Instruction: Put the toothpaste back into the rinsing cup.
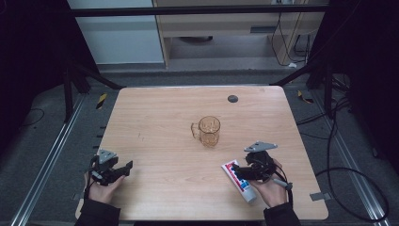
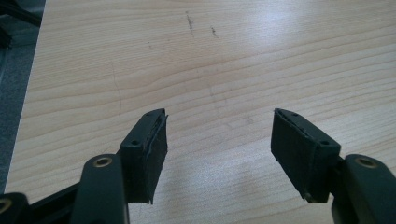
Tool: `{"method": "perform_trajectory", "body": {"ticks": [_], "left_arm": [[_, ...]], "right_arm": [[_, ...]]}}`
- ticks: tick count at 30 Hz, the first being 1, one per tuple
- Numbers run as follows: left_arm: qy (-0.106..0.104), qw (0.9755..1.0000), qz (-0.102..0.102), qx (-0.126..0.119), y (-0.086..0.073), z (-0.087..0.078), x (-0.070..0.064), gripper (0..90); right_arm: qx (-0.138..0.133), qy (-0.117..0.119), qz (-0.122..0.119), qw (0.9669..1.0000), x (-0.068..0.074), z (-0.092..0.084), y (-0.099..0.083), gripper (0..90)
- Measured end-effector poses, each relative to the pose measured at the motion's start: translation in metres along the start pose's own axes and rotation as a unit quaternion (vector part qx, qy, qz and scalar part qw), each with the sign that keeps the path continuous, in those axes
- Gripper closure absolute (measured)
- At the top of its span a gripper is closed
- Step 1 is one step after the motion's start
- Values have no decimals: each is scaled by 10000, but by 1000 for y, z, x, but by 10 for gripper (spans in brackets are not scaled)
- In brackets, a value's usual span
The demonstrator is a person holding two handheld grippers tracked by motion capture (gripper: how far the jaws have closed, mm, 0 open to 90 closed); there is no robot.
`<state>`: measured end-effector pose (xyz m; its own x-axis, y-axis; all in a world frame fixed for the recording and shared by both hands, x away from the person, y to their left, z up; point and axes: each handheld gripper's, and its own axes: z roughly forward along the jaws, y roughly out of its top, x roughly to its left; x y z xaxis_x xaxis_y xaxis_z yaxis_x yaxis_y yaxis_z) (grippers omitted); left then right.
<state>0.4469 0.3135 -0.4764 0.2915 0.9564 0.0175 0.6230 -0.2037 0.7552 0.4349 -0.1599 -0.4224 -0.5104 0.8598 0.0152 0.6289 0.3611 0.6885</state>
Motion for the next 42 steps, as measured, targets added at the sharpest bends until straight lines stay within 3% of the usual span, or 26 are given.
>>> {"method": "perform_trajectory", "body": {"ticks": [11, 22, 42], "left_arm": [[-14, 10000, 39, 90, -1, 2, 0, 348], [-34, 9999, 43, 110, -1, 2, -1, 347], [-43, 9999, 54, 133, -1, 3, -1, 347]], "right_arm": [[583, -15, -163, 9982, 11, 26, 2, 240], [840, 41, -76, 9964, 9, 44, -4, 248], [1087, 122, 37, 9940, 6, 56, -12, 270]]}}
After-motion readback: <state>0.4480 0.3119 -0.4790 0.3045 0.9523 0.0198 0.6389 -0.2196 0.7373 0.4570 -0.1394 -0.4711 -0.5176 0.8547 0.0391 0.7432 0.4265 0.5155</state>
